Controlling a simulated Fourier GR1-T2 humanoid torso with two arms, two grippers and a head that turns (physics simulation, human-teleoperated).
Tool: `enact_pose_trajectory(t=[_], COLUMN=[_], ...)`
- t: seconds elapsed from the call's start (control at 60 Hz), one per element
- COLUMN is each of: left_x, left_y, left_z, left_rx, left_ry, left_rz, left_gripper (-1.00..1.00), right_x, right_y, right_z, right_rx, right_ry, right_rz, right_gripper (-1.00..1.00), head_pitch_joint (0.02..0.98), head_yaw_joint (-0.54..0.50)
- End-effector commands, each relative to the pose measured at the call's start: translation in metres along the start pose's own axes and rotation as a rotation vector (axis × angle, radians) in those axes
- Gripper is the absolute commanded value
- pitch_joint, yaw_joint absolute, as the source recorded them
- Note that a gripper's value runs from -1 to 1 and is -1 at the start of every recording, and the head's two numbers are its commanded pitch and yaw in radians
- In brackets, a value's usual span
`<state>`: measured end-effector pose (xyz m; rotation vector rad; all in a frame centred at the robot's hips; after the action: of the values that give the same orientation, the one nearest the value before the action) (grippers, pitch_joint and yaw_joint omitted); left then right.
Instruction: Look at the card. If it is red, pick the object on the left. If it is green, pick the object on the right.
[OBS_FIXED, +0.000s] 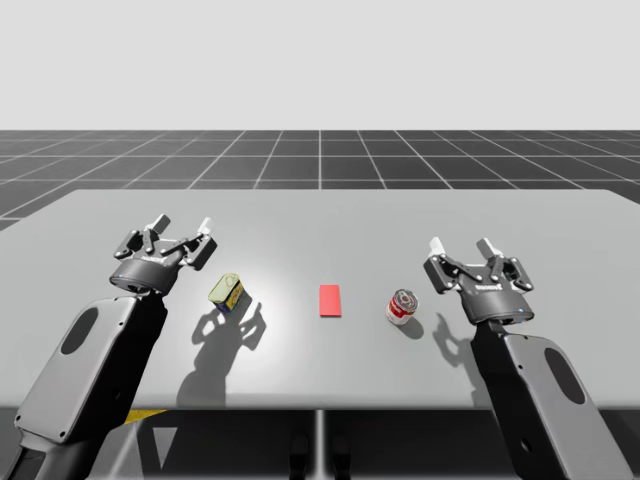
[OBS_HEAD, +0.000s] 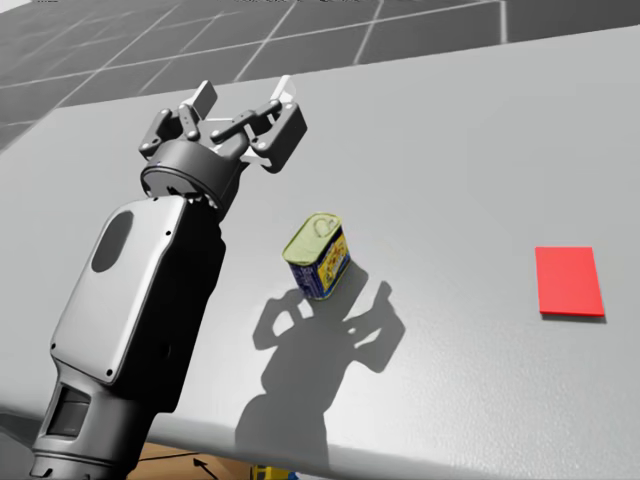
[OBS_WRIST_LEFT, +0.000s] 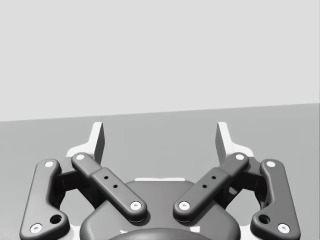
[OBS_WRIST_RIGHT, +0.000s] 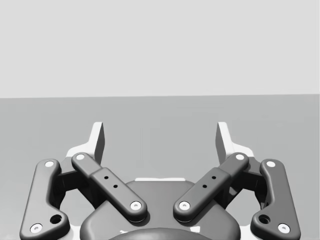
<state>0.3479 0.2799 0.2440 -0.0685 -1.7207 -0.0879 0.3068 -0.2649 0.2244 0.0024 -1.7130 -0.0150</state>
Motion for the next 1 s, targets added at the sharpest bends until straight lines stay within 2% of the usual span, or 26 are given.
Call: enact_pose_trajectory(t=[0.017,0.367,0.467,0.517,0.567,0.667,0.75,0.917,1.0], left_x=[0.0,0.008,0.011,0.011,0.012,0.016,0.016,0.004,-0.004], left_y=[0.0,-0.011,-0.011,-0.011,-0.009,-0.006,-0.004,-0.001,0.002], left_z=[0.0,0.007,0.012,0.016,0.022,0.034,0.044,0.077,0.091], left_rx=[-0.002,-0.036,-0.06,-0.079,-0.095,-0.135,-0.172,-0.252,-0.266], left_ry=[-0.002,-0.012,0.008,0.026,0.042,0.066,0.088,0.167,0.201], left_rz=[0.0,0.016,0.045,0.044,0.056,0.066,0.057,-0.016,-0.024], left_gripper=[-1.0,-1.0,-1.0,-1.0,-1.0,-1.0,-1.0,-1.0,-1.0], right_x=[-0.001,0.0,-0.001,-0.002,-0.003,-0.003,-0.004,-0.005,-0.005], right_y=[0.0,-0.001,-0.001,-0.001,0.0,0.0,-0.001,0.0,0.001], right_z=[0.0,-0.001,-0.001,-0.001,-0.001,-0.001,-0.001,-0.001,-0.002], right_rx=[0.0,-0.003,-0.004,-0.006,-0.018,-0.017,-0.018,-0.018,-0.019], right_ry=[0.001,-0.004,-0.002,-0.001,-0.007,-0.008,-0.007,-0.003,-0.001], right_rz=[0.0,-0.002,-0.001,0.004,0.024,0.025,0.024,0.025,0.025], right_gripper=[-1.0,-1.0,-1.0,-1.0,-1.0,-1.0,-1.0,-1.0,-1.0], head_pitch_joint=[0.787,0.796,0.793,0.792,0.792,0.795,0.797,0.798,0.8], head_yaw_joint=[0.4,0.39,0.38,0.38,0.38,0.38,0.38,0.38,0.38])
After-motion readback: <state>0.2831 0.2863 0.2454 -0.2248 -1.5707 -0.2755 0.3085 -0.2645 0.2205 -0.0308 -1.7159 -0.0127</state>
